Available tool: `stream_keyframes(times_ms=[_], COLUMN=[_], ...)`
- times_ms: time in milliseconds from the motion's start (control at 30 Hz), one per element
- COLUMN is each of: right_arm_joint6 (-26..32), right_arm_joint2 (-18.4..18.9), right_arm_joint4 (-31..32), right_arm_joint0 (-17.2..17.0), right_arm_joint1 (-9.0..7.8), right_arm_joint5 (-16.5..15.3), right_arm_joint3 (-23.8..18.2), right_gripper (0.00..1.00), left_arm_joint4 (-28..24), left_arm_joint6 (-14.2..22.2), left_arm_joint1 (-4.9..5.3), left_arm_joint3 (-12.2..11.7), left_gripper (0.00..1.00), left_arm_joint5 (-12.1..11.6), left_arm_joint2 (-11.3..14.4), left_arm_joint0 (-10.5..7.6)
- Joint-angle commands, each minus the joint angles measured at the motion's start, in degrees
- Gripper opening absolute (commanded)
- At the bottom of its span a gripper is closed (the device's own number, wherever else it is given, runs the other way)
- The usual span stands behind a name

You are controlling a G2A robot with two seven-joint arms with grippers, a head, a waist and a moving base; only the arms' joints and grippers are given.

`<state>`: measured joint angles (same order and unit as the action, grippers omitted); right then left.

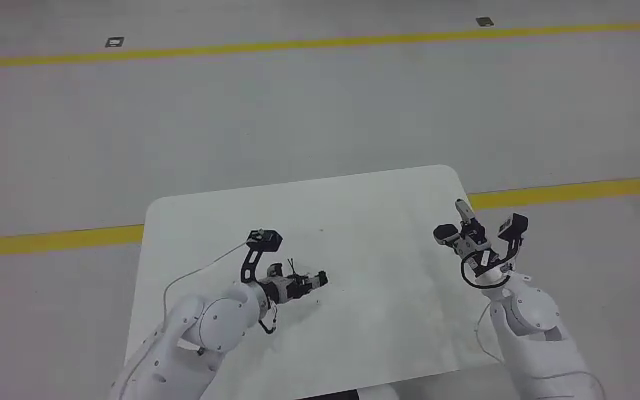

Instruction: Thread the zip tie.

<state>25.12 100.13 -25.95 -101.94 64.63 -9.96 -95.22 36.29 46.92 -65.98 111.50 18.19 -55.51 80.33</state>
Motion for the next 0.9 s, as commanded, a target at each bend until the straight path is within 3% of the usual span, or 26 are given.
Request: stream_keyframes(times_ms=[0, 167, 233, 400, 467, 567, 867], right_arm_joint6=[0.0, 0.0, 0.0, 0.0, 0.0, 0.0, 0.0], right_arm_joint2=[0.0, 0.0, 0.0, 0.0, 0.0, 0.0, 0.0], right_arm_joint4=[0.0, 0.0, 0.0, 0.0, 0.0, 0.0, 0.0], right_arm_joint0=[0.0, 0.0, 0.0, 0.0, 0.0, 0.0, 0.0], right_arm_joint1=[0.0, 0.0, 0.0, 0.0, 0.0, 0.0, 0.0], right_arm_joint5=[0.0, 0.0, 0.0, 0.0, 0.0, 0.0, 0.0], right_arm_joint3=[0.0, 0.0, 0.0, 0.0, 0.0, 0.0, 0.0], right_gripper=[1.0, 1.0, 1.0, 1.0, 1.0, 1.0, 1.0], left_arm_joint4=[0.04, 0.04, -2.56, -8.4, -7.8, -6.19, -4.97], left_arm_joint6=[-0.08, -0.08, -1.28, -4.09, -4.98, -6.22, -6.56], left_arm_joint1=[0.02, 0.02, -0.21, -1.21, -1.61, -2.09, -2.12], left_arm_joint3=[0.01, 0.01, 1.02, -1.63, -3.97, -6.52, -6.63], left_gripper=[1.0, 1.0, 1.0, 1.0, 1.0, 1.0, 1.0], left_arm_joint5=[-0.08, -0.08, -0.93, -3.44, -4.05, -2.98, -2.92], left_arm_joint2=[-0.11, -0.11, 0.2, 2.84, 4.71, 7.02, 7.43], left_arm_joint0=[0.1, 0.1, 0.19, -2.38, -3.96, -5.44, -5.78])
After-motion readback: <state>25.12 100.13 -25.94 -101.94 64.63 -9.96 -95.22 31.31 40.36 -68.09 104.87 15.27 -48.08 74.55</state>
